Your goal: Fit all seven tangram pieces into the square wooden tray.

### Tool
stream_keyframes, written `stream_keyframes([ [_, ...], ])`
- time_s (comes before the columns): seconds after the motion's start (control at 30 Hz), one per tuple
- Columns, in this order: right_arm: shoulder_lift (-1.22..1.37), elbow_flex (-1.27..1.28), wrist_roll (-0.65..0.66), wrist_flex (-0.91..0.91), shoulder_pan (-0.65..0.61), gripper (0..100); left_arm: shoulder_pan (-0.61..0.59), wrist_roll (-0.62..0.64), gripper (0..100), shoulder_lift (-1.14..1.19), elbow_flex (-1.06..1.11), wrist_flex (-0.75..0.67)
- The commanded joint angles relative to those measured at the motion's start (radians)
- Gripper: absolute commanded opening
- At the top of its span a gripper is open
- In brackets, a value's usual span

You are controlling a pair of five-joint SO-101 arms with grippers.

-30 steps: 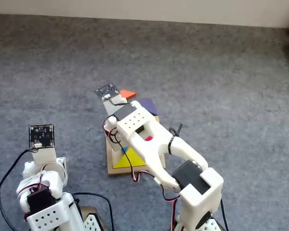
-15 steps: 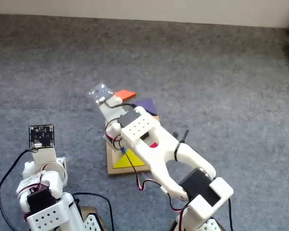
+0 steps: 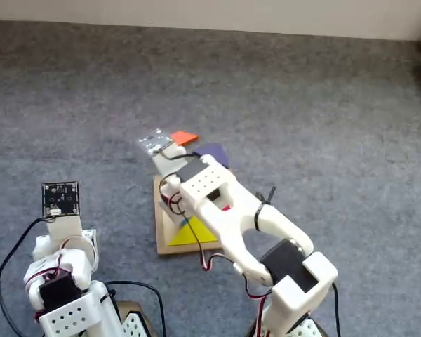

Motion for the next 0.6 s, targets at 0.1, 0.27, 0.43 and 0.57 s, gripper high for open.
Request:
stream_keyframes([
  [0.1, -0.096, 0.007, 0.012, 0.030, 0.053, 3.5, -0.008, 0.000, 21, -0.035, -0.016, -0.017],
  [0.27, -0.231, 0.007, 0.012, 0.108, 0.077, 3.5, -0.008, 0.000, 21, -0.035, -0.016, -0.017],
  [0.43, -0.417, 0.024, 0.012, 0.185, 0.197, 3.5, -0.007, 0.000, 21, -0.035, -0.016, -0.017],
  [0.57, -0.595, 0.143, 0.012, 0.140, 0.306, 3.4, 0.015, 0.000, 21, -0.035, -0.015, -0.017],
])
